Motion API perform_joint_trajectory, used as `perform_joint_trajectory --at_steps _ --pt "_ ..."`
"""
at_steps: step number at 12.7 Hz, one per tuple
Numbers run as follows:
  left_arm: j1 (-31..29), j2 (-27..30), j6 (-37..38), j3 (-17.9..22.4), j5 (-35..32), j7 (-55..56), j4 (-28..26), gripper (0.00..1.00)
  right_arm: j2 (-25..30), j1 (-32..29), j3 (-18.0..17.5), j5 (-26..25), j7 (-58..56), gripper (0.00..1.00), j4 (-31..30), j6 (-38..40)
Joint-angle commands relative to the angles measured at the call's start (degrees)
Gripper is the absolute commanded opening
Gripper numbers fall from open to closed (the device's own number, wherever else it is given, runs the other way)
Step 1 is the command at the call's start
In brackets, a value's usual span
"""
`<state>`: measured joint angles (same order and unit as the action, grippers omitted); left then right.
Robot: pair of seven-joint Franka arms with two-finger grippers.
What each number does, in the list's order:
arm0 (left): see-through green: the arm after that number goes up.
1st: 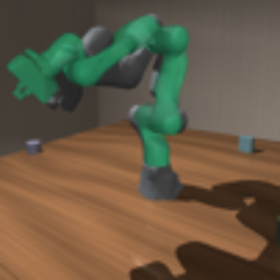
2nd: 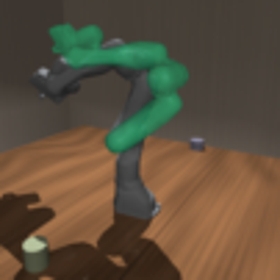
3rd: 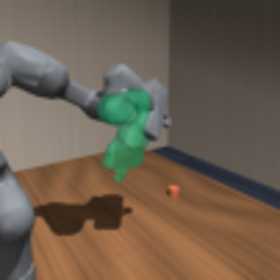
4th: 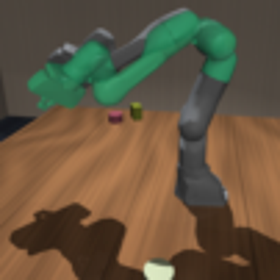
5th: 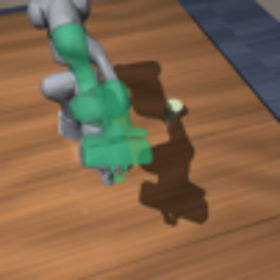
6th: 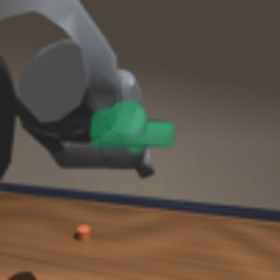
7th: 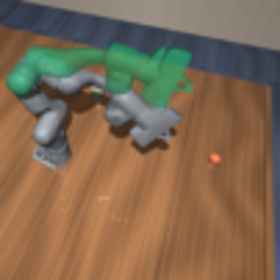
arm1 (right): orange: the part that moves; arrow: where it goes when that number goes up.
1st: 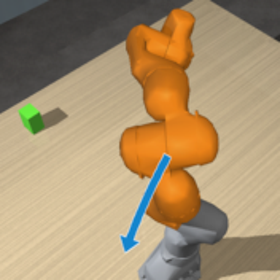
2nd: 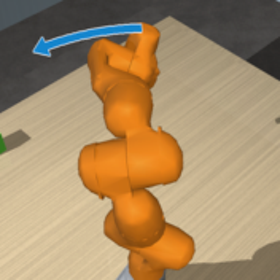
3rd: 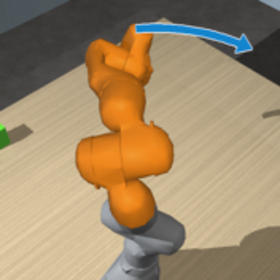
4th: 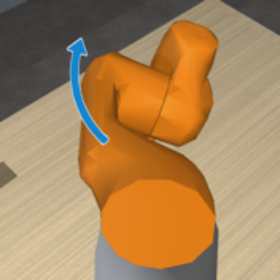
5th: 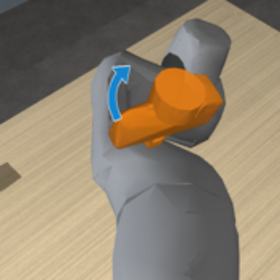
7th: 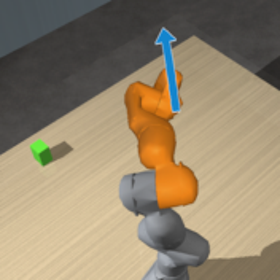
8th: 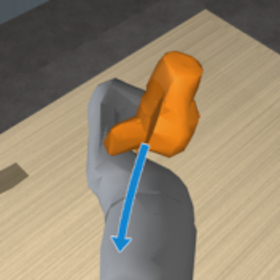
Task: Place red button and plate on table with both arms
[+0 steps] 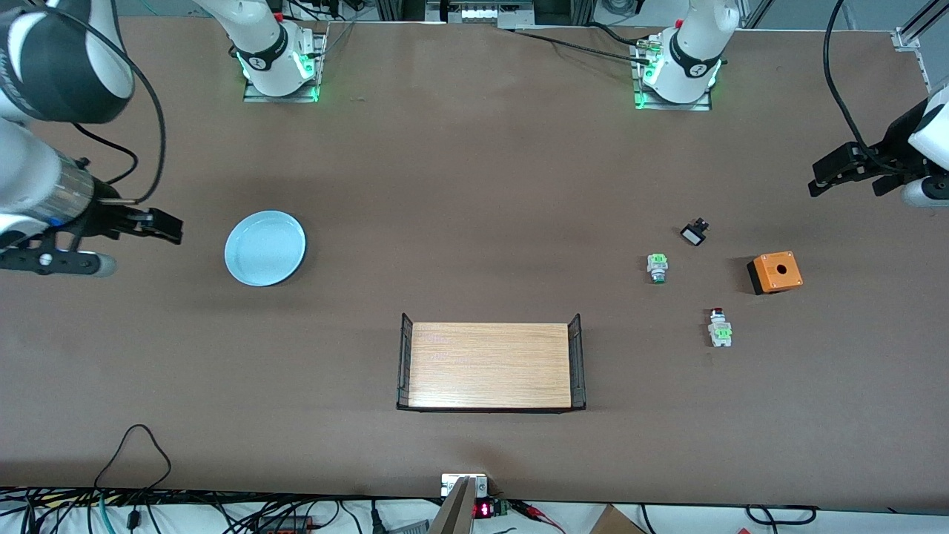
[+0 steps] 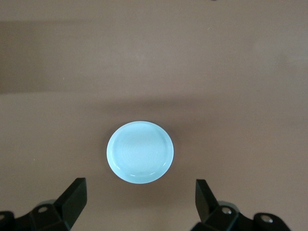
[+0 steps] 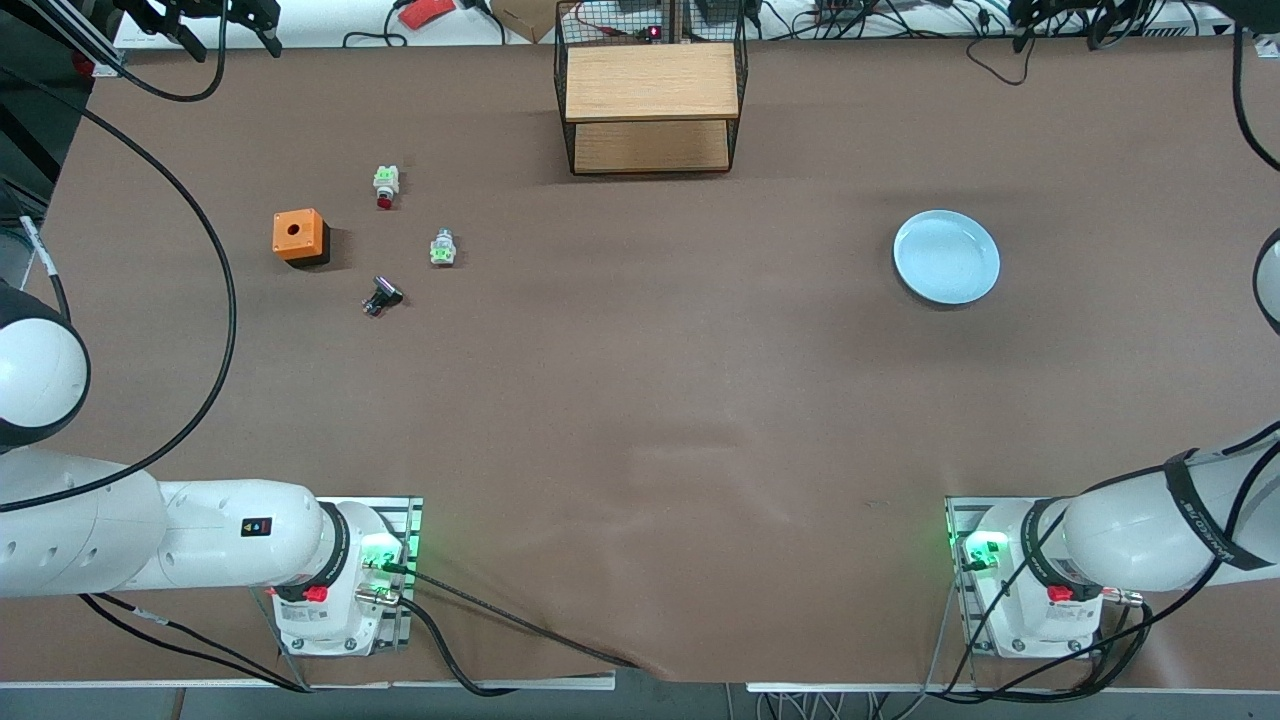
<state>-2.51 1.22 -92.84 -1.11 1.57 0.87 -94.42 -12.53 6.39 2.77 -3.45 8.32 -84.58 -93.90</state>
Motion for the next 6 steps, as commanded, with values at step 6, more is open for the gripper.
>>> perform_joint_trajectory --at_steps 6 --pt "0.4 -0.2 1.5 -0.1 -1.0 0.8 1.3 1.00 2.2 -7.9 0.6 -0.2 -7.3 1.00 -0.1 5.3"
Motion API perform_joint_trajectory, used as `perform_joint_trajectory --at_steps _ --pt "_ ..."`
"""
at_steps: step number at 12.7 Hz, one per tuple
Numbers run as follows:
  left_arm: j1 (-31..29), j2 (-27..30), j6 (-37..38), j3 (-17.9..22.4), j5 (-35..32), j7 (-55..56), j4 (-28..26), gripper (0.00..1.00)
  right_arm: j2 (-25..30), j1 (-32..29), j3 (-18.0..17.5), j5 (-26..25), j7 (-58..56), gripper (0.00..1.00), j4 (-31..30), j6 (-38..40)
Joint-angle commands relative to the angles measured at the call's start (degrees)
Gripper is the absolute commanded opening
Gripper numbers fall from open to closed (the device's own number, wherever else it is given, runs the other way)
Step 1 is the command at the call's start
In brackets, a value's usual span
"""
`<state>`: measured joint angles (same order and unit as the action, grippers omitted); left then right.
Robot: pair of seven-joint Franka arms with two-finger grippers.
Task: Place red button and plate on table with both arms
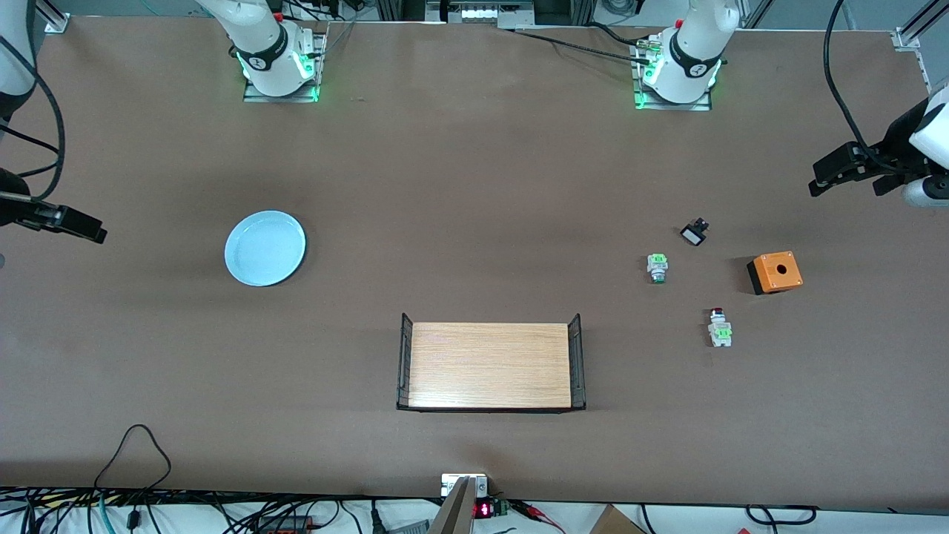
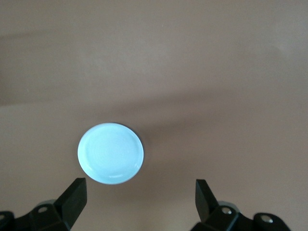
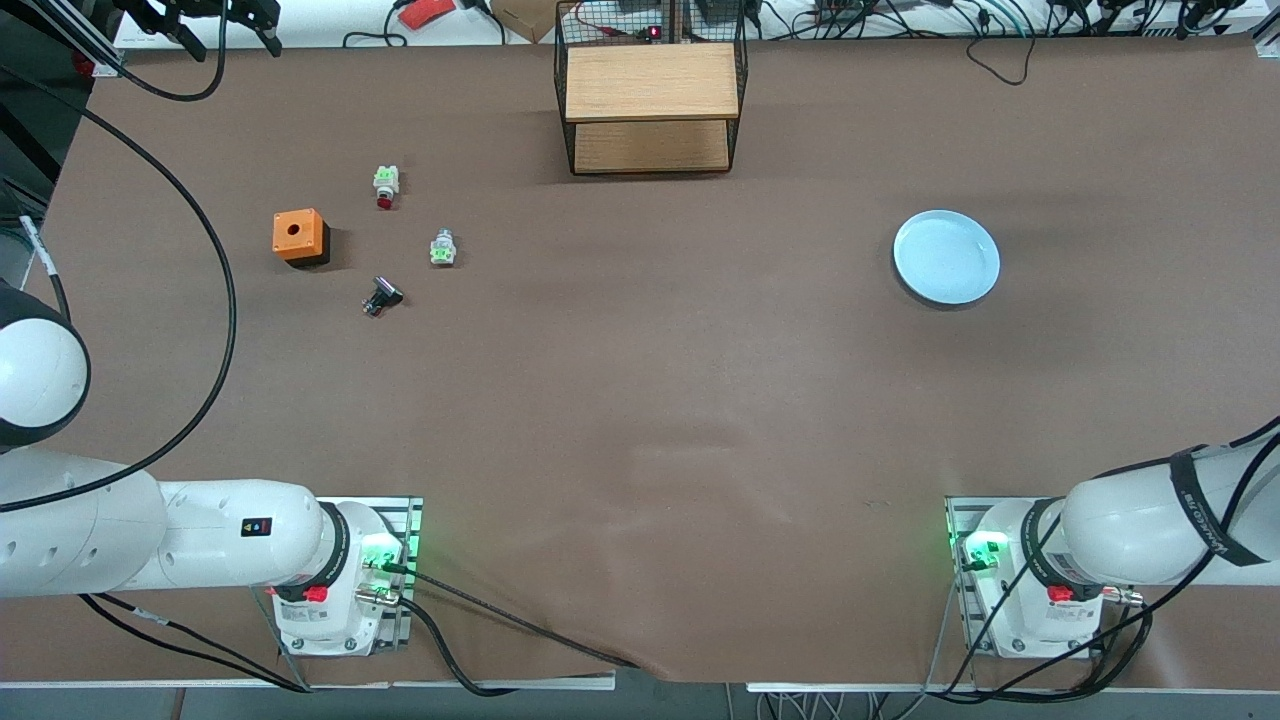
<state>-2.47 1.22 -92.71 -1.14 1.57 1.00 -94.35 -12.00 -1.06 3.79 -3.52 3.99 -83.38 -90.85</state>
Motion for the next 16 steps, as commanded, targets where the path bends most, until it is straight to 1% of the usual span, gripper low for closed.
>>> perform_joint_trajectory --at_steps 1,2,4,7,11,13,14,16 --pt "0.4 -0.2 1.4 -0.1 -1.0 0.6 1.4 1.00 2.6 -0.3 -0.5 0.0 -2.9 1.00 -2.3 1.4" --pt "0.4 -0.2 1.2 0.0 -0.5 0.8 1.4 1.00 4.2 -0.1 -0.8 0.0 -2.7 1.00 -5.2 -1.8" --pt "0.3 -1.2 1.3 0.1 -0.6 2.4 3.7 1.00 9.3 -0.3 -0.9 0.1 -2.7 1.00 -13.3 -8.2" --pt "1.0 -1.8 1.3 0.0 -1.0 2.9 4.5 1.00 8.6 -0.1 -1.0 -0.1 -3.7 1.00 -10.8 -6.1" --pt "0.9 -1.8 1.4 -0.1 -1.0 2.7 4.5 1.00 8.5 0.0 -1.1 -0.1 -3.5 1.00 -9.8 -5.0" --pt "0.9 -1.8 1.4 0.0 -1.0 2.6 4.5 1.00 8.3 0.1 -1.1 0.0 -3.8 1.00 -8.1 -2.4" --pt "0.9 -1.8 1.4 0.0 -0.8 2.7 4.6 1.00 8.3 0.1 -1.0 0.2 -3.9 1.00 -7.5 -0.7" --pt "0.8 -1.8 1.4 0.0 -0.8 2.7 4.6 1.00 8.3 0.1 -1.0 1.6 -3.9 1.00 -7.4 0.1"
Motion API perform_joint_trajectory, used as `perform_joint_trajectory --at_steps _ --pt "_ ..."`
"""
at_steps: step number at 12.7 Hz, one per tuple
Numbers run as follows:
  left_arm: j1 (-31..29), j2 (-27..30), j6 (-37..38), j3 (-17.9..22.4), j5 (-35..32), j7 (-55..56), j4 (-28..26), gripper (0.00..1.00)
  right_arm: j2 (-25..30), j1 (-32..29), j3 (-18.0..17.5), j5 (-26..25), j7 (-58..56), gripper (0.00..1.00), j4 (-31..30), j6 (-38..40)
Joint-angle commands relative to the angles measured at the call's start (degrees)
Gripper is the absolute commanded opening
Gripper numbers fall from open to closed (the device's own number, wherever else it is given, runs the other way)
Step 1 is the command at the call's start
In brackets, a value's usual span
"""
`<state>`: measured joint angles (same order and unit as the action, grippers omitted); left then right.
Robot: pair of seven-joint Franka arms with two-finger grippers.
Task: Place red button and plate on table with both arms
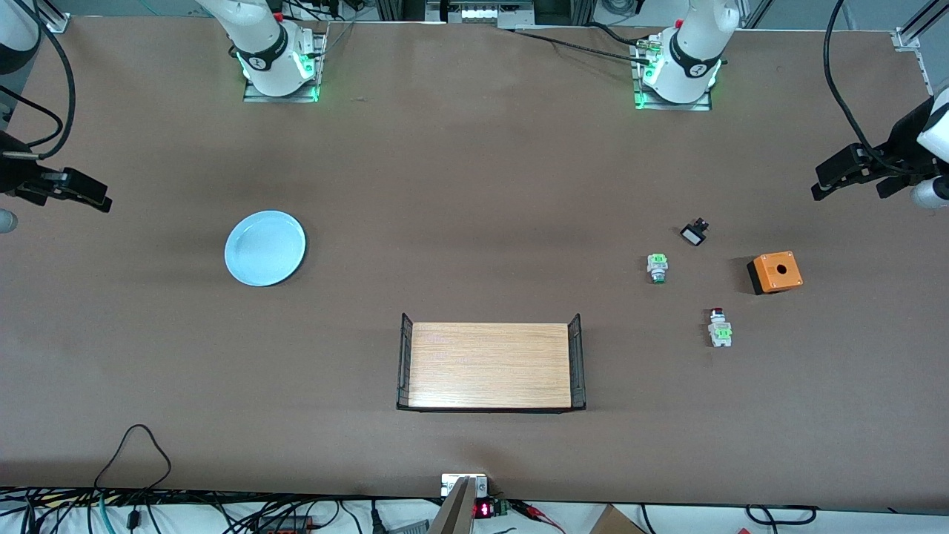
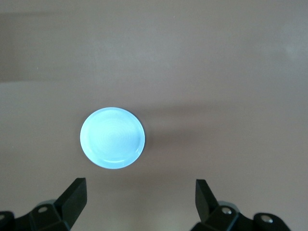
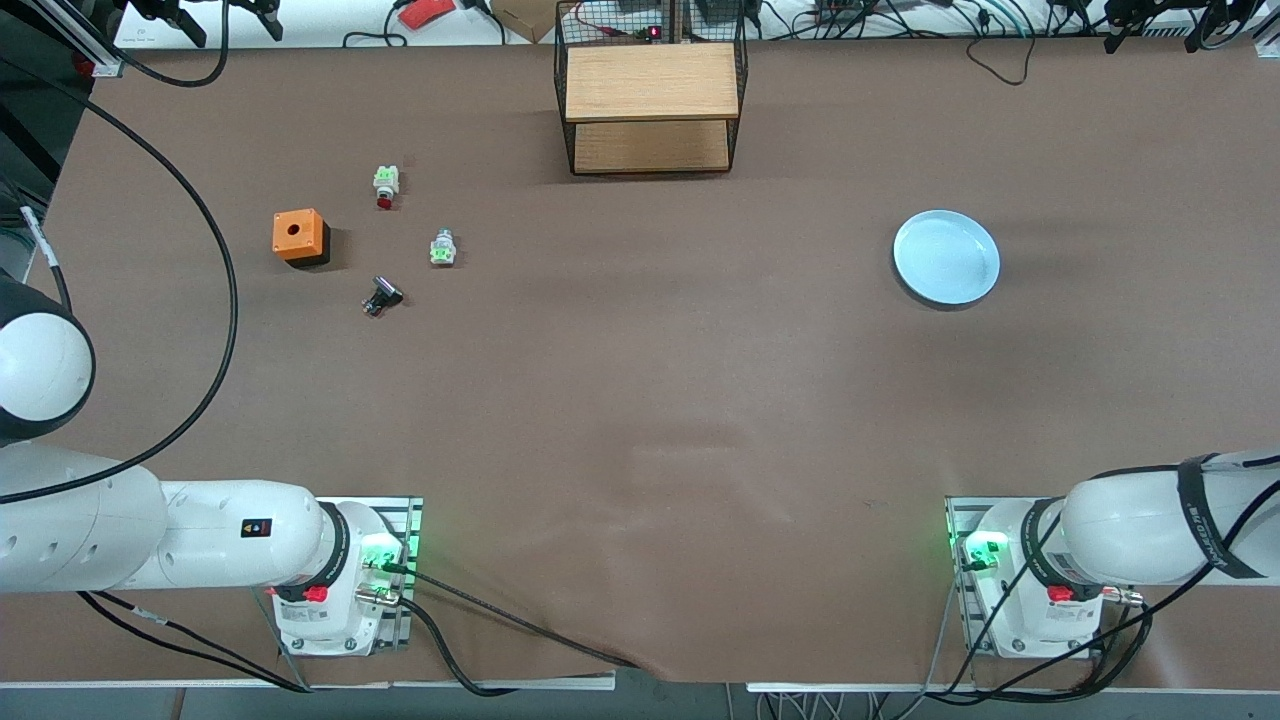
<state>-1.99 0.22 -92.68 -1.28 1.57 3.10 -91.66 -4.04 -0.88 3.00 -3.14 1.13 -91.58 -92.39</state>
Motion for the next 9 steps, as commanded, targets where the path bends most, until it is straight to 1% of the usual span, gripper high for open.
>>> perform_joint_trajectory --at_steps 1,4,9 --pt "0.3 -0.8 1.4 0.1 -0.8 0.6 1.9 1.00 0.3 -0.1 -0.2 1.2 -1.0 1.00 0.9 1.7" --pt "0.3 -0.8 1.5 0.1 -0.8 0.6 1.9 1.00 0.3 -0.4 0.2 3.0 -1.2 1.00 2.3 2.7" --pt "0.2 -1.0 1.5 0.1 -0.5 0.7 1.9 1.00 0.0 -0.4 0.3 3.0 -1.3 1.00 2.5 3.3"
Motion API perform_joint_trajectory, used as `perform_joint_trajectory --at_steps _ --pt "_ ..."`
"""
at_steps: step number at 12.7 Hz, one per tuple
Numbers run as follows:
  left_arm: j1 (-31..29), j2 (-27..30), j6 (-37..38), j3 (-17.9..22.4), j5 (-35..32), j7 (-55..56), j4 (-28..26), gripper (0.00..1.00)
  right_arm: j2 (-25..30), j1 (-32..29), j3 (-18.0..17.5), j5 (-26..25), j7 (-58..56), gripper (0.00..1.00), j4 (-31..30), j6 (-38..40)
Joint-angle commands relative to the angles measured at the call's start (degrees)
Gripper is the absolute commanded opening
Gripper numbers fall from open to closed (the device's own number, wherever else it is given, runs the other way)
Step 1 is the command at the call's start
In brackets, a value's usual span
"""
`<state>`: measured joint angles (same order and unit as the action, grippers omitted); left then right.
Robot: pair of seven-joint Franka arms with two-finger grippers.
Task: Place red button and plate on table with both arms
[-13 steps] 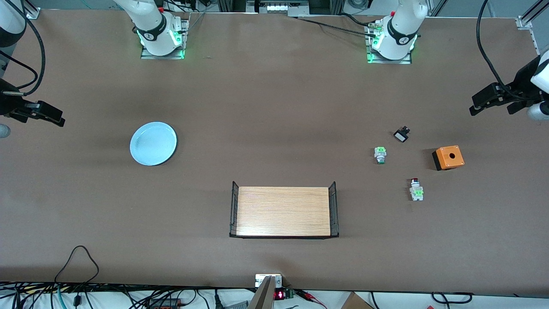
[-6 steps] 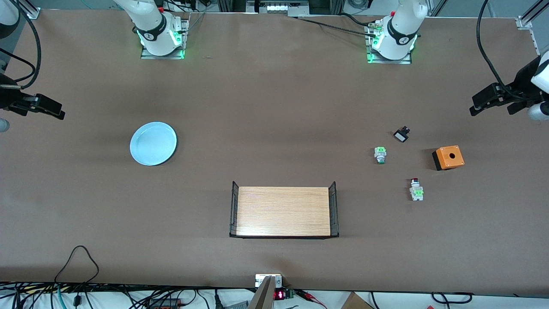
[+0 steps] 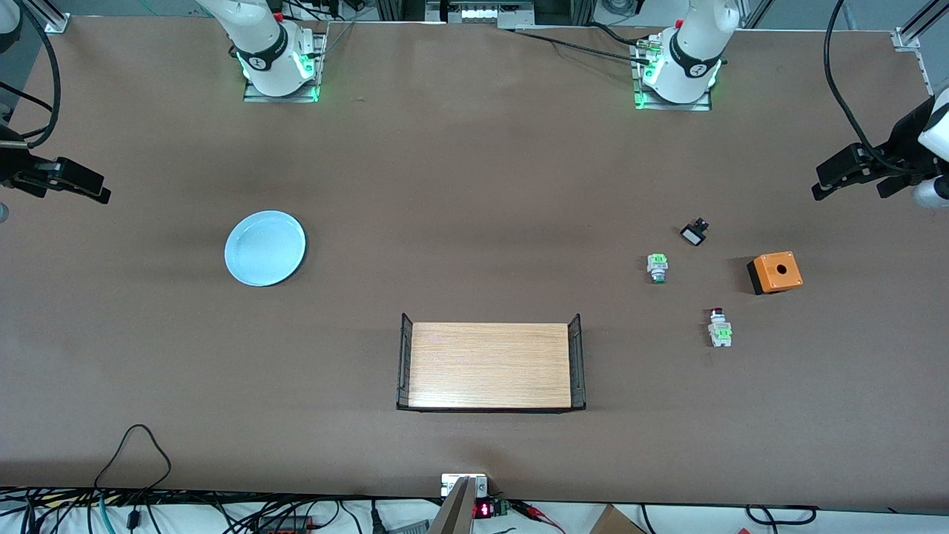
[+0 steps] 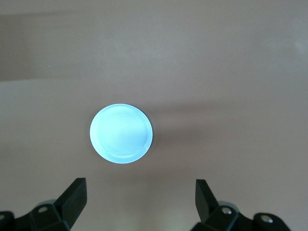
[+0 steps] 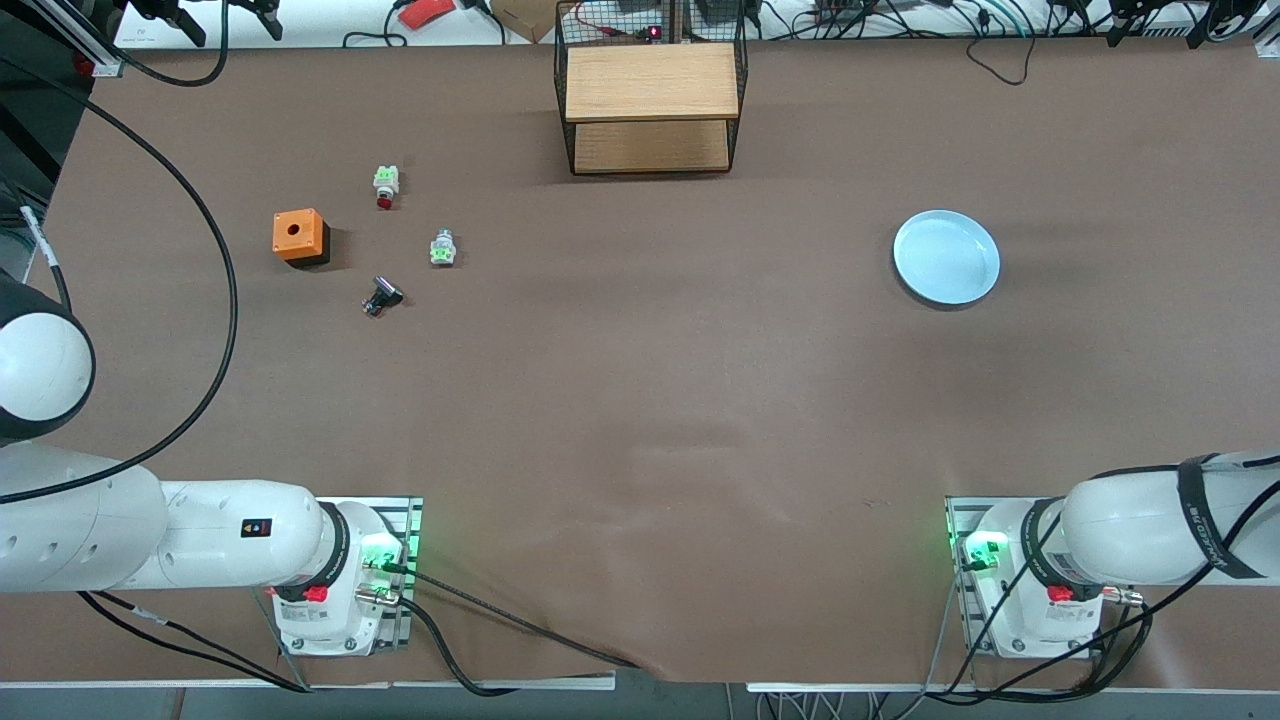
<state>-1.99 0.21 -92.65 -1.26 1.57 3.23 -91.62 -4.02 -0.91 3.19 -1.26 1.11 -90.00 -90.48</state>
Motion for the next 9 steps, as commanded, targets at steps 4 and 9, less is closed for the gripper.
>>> perform_joint_trajectory --at_steps 4,9 --pt "-0.2 -0.8 2.9 0.1 -0.5 -0.6 1.7 1.00 0.1 -0.4 0.1 1.2 -1.3 1.00 0.9 1.4" --pt "-0.2 -0.7 2.9 0.2 -0.5 -1.6 1.2 1.00 0.1 -0.1 0.0 1.0 -1.4 1.00 0.9 2.1"
